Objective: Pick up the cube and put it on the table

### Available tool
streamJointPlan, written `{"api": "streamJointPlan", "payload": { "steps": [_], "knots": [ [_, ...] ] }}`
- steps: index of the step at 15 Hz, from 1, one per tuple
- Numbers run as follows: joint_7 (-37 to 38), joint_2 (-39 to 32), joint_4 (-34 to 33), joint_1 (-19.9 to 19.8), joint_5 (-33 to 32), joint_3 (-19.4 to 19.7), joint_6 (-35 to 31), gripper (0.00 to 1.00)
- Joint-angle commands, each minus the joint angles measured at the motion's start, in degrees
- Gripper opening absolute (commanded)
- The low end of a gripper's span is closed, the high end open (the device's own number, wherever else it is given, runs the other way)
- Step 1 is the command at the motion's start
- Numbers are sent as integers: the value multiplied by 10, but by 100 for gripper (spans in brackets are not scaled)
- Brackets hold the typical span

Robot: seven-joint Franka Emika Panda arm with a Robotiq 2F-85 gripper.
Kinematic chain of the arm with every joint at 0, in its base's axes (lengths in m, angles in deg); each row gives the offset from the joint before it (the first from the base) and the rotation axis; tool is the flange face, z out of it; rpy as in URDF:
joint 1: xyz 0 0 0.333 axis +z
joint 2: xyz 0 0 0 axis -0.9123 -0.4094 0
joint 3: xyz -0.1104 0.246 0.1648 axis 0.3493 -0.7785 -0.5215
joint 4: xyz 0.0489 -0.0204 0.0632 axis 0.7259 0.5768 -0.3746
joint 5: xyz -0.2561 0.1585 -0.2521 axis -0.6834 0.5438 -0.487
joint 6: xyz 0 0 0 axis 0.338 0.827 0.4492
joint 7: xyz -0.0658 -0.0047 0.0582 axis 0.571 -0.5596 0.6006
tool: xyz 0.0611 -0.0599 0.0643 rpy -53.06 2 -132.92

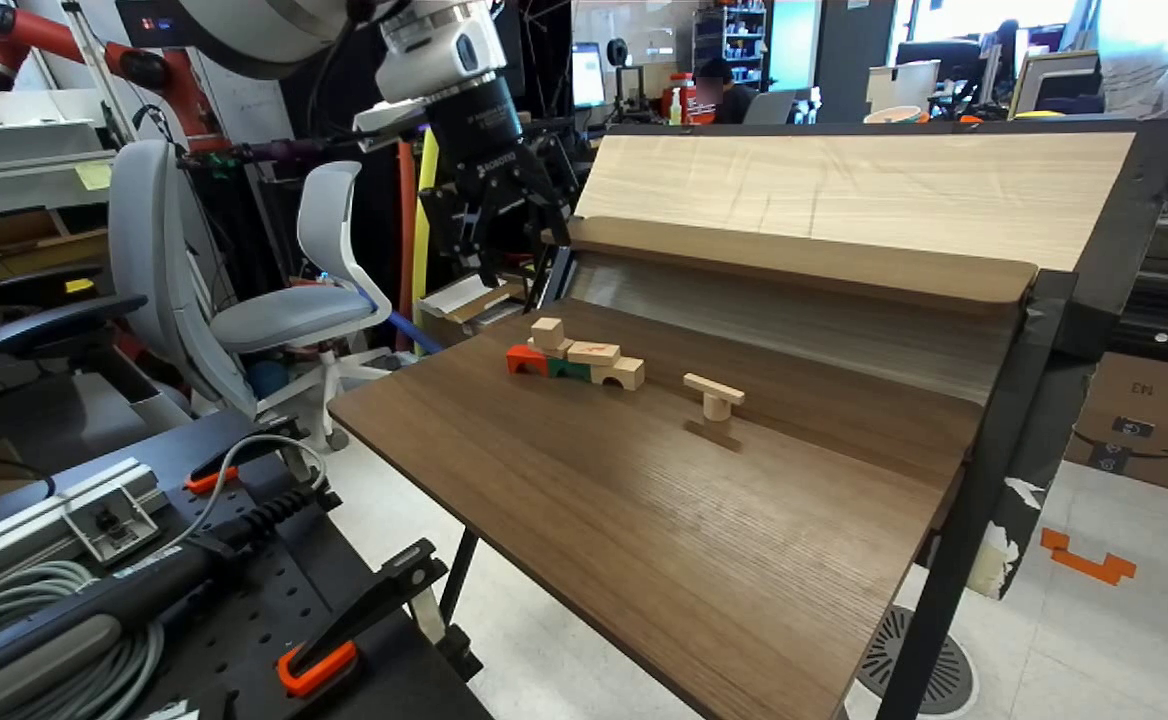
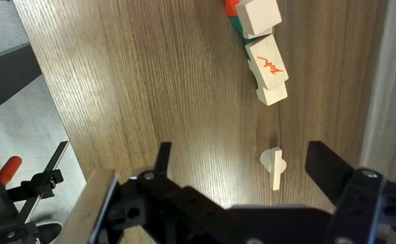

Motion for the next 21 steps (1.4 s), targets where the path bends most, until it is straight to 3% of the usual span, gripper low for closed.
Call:
{"api": "streamJointPlan", "payload": {
  "steps": [1, 7, 13, 21],
  "knots": [
    [-22, -65, -56, 38, 31, 30, -8, 100],
    [-80, -142, -122, 64, 73, 47, -13, 100],
    [-176, -176, -157, 75, 115, 41, -12, 100],
    [-239, -212, -199, 92, 150, 42, -6, 100]
  ]
}}
